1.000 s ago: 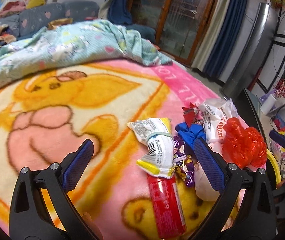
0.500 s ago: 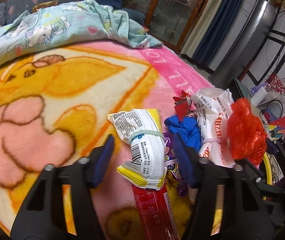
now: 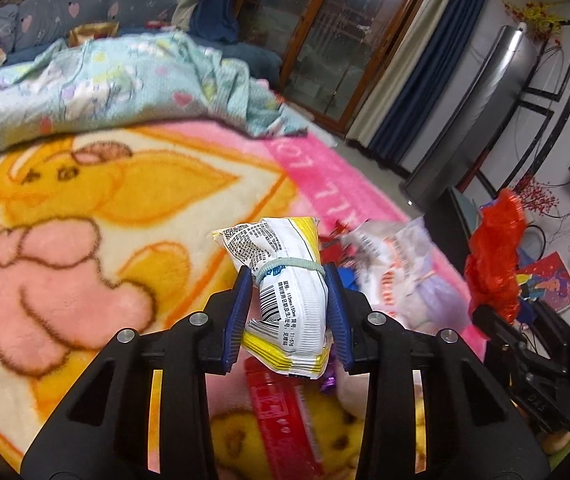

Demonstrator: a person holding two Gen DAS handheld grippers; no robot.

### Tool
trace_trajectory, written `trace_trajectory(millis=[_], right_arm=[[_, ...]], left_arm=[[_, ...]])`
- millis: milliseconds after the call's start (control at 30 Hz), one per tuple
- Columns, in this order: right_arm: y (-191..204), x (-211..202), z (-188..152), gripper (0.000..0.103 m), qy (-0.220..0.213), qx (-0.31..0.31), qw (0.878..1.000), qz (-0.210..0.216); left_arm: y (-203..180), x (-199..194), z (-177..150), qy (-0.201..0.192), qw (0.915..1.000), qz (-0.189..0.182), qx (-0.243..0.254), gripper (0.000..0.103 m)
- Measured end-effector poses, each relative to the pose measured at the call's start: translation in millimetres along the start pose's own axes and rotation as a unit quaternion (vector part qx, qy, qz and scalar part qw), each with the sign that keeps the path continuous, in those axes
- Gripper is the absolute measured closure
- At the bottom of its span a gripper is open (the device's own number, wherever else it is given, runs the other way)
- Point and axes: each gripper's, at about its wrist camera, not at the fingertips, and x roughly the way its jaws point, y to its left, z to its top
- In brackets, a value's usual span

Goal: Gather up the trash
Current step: 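Carry the red bag and white wrapper with both tools over the yellow bin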

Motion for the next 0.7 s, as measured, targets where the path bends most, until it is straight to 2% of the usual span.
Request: trace_trajectory(millis=[233, 400, 700], right_arm=[[-17, -15, -3, 0.056, -0.006, 0.025, 1.0, -0.016], [-32, -31, -11, 0.056, -0.011, 0.041, 0.999, -0.034], [-62, -54, -32, 0.056, -0.006, 0.069, 0.995, -0.065]], left_arm=[[-34, -25, 5, -0.034, 0.9988, -0.026, 0.023, 0.074], [-60, -33, 3, -0.044, 0.9969, -0.046, 0.045, 0.074], [-107, -31, -10, -0.033, 0.9923, -0.084, 0.085, 0.074]])
